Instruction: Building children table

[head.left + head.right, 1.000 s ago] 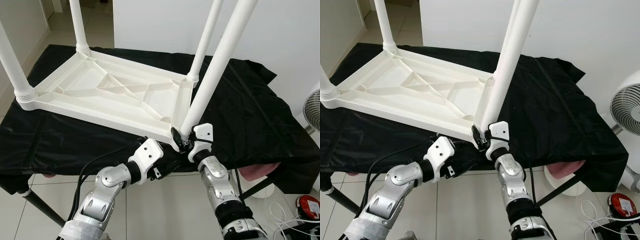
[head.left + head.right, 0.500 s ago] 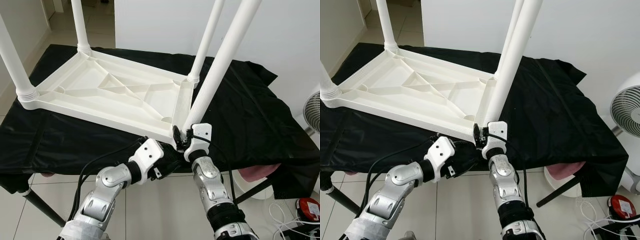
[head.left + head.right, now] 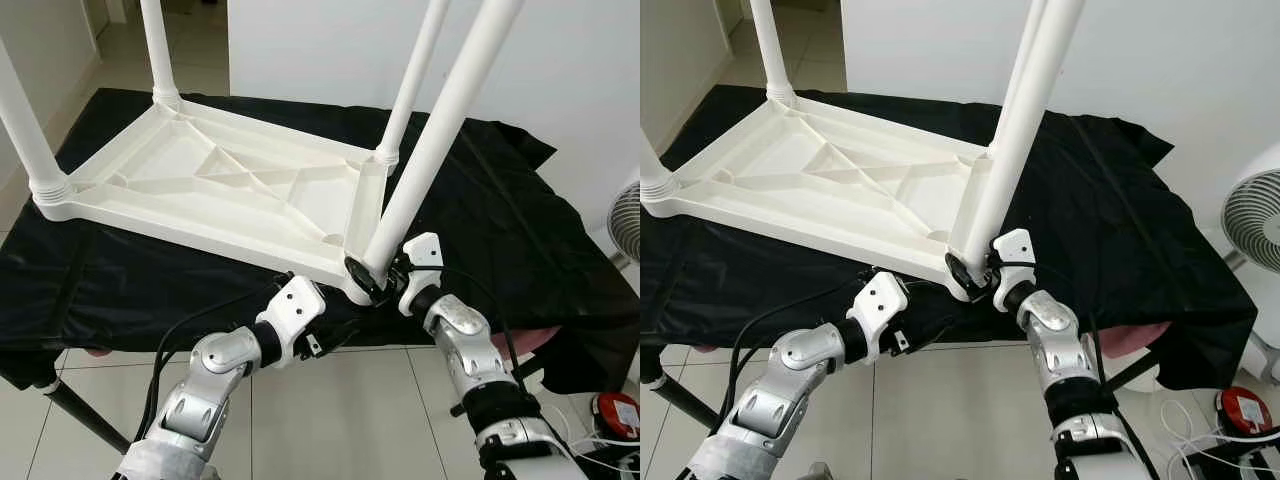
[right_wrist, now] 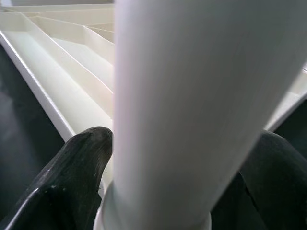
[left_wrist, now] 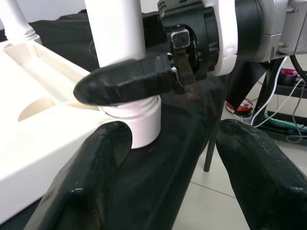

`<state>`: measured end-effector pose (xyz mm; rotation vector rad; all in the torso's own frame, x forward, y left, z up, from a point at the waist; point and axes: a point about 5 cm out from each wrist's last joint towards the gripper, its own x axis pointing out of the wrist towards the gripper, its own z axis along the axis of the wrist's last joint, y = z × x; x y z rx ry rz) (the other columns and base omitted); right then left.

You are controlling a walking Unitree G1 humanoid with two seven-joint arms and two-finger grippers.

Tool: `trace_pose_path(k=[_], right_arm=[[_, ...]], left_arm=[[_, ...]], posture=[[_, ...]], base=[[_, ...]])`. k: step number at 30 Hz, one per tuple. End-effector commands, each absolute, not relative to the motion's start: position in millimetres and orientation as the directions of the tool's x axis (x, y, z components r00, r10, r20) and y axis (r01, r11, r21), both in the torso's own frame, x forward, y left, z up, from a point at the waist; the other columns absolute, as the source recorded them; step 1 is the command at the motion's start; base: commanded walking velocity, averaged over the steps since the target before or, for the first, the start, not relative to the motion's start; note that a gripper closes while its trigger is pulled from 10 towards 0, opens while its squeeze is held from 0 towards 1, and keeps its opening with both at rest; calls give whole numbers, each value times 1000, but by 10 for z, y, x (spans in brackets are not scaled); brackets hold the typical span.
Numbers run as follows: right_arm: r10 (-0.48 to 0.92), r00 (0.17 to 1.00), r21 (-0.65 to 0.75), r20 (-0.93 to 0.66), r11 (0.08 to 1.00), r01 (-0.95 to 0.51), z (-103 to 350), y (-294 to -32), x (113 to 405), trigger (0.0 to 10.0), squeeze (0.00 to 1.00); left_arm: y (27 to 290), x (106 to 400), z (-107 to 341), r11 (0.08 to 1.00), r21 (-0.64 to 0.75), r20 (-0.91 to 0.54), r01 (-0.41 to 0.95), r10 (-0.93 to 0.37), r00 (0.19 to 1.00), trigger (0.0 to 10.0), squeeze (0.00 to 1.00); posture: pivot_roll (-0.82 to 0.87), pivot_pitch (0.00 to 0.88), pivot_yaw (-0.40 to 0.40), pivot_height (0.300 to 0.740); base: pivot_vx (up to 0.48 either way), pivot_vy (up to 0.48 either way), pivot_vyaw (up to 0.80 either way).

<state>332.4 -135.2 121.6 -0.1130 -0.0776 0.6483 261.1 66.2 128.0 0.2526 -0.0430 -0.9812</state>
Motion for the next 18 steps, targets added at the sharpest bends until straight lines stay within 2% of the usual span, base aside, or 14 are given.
trace_pose_path(k=[1,9,10,11,13,14,18], right_arm=[[658,753,-144,23,747,-649,1255,-1357,3368,10000,0],[744,663,-193,-75,642,-742,1266,-1319,3479,10000,0],[752,653,-196,-93,629,-752,1255,-1317,3488,8863,0],[757,645,-200,-106,619,-759,1244,-1319,3494,3647,0],[759,641,-203,-112,614,-763,1238,-1321,3495,3647,0],[762,636,-199,-121,609,-768,1221,-1328,3491,0,0],[775,617,-179,-137,593,-785,1179,-1355,3471,0,0]], left_arm=[[651,2637,1283,572,226,-69,789,-798,598,10000,0],[642,2652,1306,579,228,-60,783,-794,605,10000,0],[645,2658,1311,582,229,-59,780,-792,608,10000,0],[648,2662,1317,584,229,-57,779,-791,609,10000,0],[650,2664,1320,585,229,-56,778,-790,610,10000,0],[653,2664,1321,586,229,-55,777,-789,612,10000,0],[655,2662,1321,591,229,-53,774,-786,616,10000,0]], posture=[[36,0,-90,740],[48,0,-93,740],[50,0,-94,740],[52,0,-97,740],[52,0,-97,740],[53,0,-100,740],[51,0,-101,740]], base=[[0,0,0],[0,0,0],[0,0,0],[0,0,0],[0,0,0],[0,0,0],[0,0,0]])
